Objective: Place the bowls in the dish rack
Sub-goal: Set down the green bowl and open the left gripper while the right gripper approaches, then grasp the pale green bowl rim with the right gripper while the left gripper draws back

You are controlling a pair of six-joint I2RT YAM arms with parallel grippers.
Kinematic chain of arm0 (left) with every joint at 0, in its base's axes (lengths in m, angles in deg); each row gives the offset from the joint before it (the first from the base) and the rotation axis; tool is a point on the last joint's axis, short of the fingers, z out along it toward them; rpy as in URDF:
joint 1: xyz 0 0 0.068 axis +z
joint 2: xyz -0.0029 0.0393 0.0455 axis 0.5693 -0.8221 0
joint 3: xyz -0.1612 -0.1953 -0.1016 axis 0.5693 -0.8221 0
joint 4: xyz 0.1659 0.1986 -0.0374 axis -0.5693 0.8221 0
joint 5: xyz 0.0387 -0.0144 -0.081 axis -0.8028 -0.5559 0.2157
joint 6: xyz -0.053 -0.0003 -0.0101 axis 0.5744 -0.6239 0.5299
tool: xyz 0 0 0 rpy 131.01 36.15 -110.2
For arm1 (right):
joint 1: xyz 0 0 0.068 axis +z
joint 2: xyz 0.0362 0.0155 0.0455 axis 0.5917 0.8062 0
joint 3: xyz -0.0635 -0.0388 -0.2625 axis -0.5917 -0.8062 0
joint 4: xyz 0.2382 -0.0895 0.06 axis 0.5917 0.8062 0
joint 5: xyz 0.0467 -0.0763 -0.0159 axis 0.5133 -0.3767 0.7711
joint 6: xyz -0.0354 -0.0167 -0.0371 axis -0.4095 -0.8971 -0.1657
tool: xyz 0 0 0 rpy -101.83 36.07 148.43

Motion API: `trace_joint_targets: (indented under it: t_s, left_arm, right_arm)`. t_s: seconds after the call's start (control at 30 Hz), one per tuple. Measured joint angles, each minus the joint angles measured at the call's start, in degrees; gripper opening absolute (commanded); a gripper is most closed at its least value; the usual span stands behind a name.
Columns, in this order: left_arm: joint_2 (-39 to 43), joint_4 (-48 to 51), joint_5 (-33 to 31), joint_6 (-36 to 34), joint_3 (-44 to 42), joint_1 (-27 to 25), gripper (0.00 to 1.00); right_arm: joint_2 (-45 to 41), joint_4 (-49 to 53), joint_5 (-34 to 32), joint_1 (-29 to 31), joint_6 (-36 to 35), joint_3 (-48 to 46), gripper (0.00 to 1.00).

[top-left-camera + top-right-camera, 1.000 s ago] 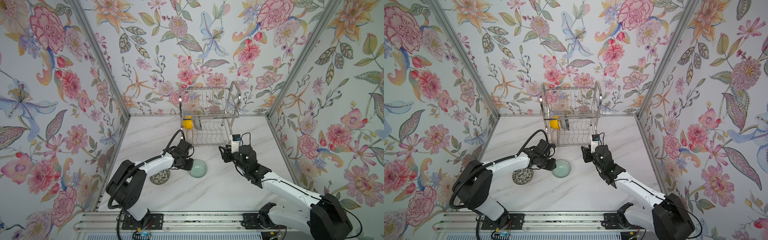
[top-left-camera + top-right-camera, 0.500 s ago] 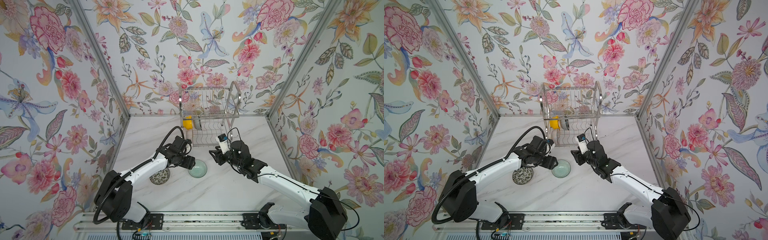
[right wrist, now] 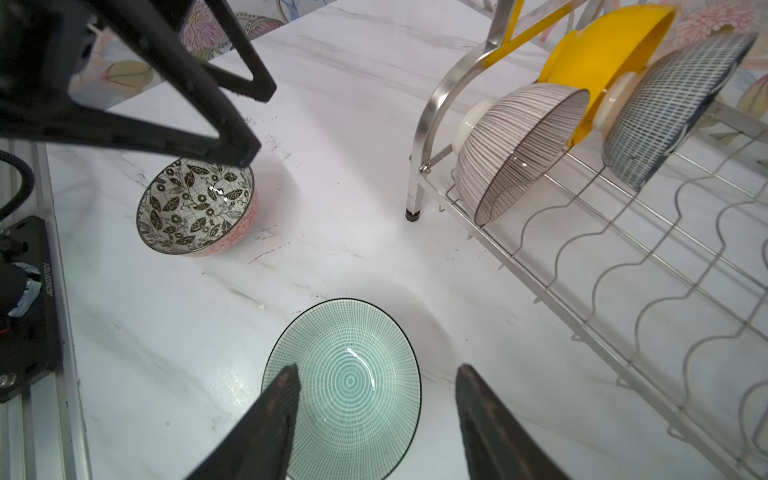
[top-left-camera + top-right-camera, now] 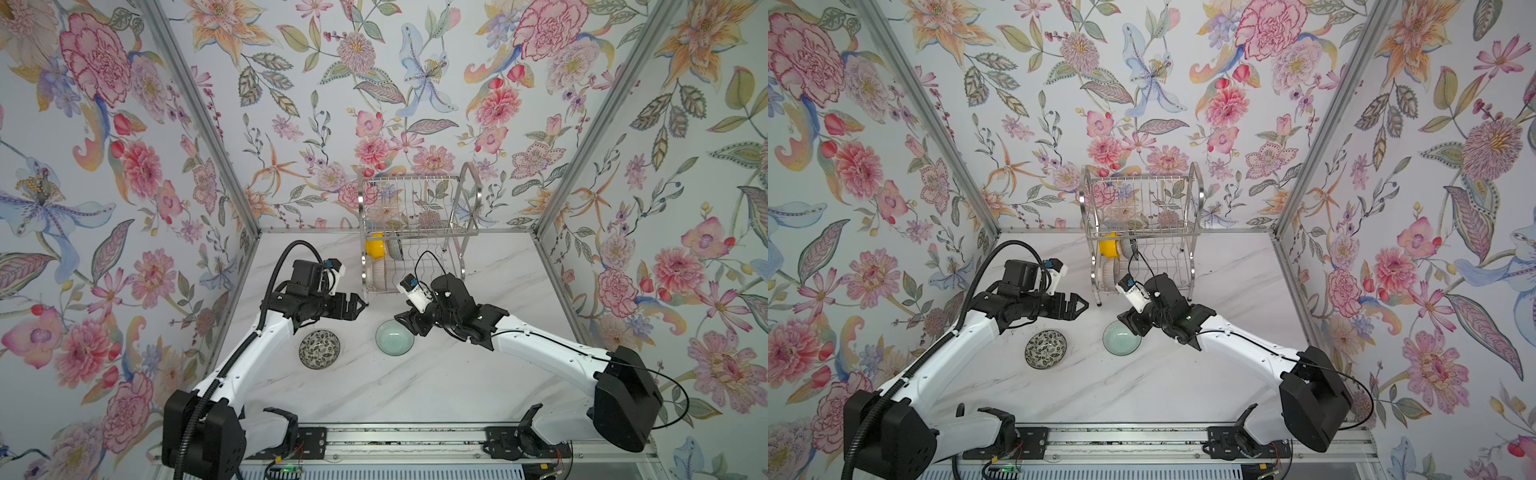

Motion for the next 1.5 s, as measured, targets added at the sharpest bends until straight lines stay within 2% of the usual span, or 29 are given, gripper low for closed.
trace_joint_targets:
  t_s: [0.3,0.67,1.1,1.5]
  left_arm:
    - [0.0,-2.4,-3.3,3.3,-4.1,4.7,0.99]
    - [1.2,-3.4,-17.1,8.2,-5.4,8.7,0.99]
    - [3.0,-1.7,-31.3,12.3,-5.4,11.3,0.99]
    - [3.7,-1.2,-34.1,12.9,-5.4,13.4,0.99]
  right_arm:
    - [8.8,12.5,-3.8,7.4,-4.7,9.7,0.59]
    - [19.1,28.8,-10.3,12.8,-5.3,20.4,0.54]
    - [26.1,36.8,-12.4,15.6,-5.3,27.1,0.48]
    - [30.3,38.9,-13.1,15.6,-5.3,29.7,0.36]
